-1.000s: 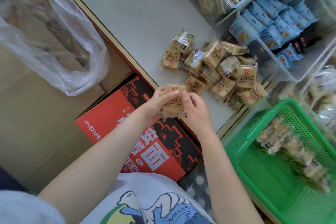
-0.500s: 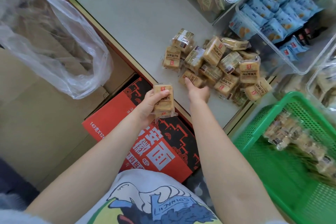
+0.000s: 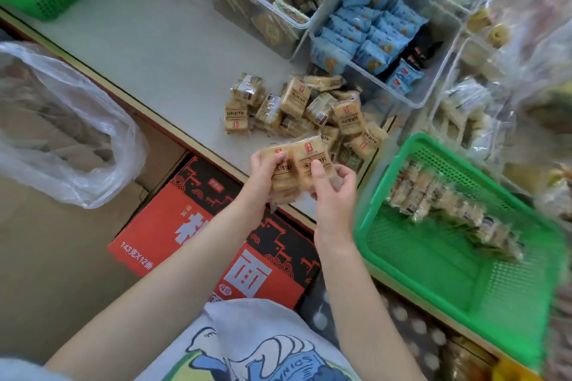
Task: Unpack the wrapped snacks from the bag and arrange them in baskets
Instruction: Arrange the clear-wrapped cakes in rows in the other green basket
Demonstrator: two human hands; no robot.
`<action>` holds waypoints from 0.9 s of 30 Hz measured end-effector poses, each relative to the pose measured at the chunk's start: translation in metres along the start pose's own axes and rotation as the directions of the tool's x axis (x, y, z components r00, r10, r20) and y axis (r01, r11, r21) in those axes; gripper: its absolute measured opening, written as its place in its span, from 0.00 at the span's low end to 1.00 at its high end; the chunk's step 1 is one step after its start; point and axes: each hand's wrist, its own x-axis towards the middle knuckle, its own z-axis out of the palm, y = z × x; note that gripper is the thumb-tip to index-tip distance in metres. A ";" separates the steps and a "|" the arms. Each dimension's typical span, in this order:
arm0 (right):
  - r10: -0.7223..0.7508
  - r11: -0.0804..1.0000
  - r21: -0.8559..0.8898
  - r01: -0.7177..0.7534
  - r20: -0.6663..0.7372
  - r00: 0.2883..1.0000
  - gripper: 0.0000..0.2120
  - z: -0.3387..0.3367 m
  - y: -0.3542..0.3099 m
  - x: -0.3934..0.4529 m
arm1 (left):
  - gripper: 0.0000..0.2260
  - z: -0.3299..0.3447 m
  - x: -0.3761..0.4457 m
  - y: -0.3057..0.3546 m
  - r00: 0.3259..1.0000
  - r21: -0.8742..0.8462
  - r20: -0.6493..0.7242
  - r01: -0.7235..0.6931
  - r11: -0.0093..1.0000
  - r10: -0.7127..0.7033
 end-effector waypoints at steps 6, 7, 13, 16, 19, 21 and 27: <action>-0.120 0.992 0.002 0.123 -0.174 0.977 0.10 -0.062 -0.011 -0.019 | 0.51 0.088 -0.039 0.004 0.987 0.155 0.112 -0.136 0.978 0.120; -0.138 0.990 -0.006 0.139 -0.188 0.972 0.11 -0.072 -0.010 -0.022 | 0.52 0.102 -0.046 0.000 0.979 0.173 0.159 -0.159 0.972 0.131; -0.083 0.979 0.144 0.144 -0.362 0.928 0.28 -0.133 -0.002 -0.035 | 0.49 0.173 -0.074 -0.034 0.944 0.180 0.305 -0.189 0.965 0.128; 0.127 0.883 0.470 -0.014 -0.210 0.969 0.58 -0.162 0.009 -0.031 | 0.42 0.204 -0.086 -0.061 0.951 0.134 0.281 -0.172 0.976 0.129; 0.155 0.816 0.577 -0.035 -0.160 0.975 0.56 -0.188 0.023 -0.028 | 0.30 0.223 -0.092 -0.089 0.960 0.232 0.271 -0.139 0.963 0.073; 0.165 0.815 0.579 -0.018 -0.202 0.965 0.48 -0.210 0.026 -0.027 | 0.33 0.232 -0.092 -0.102 0.946 0.331 0.322 -0.135 0.934 0.023; 0.185 0.893 0.449 -0.019 -0.328 0.926 0.30 -0.277 0.040 -0.009 | 0.18 0.237 -0.067 -0.113 0.866 0.685 0.497 -0.428 0.589 0.051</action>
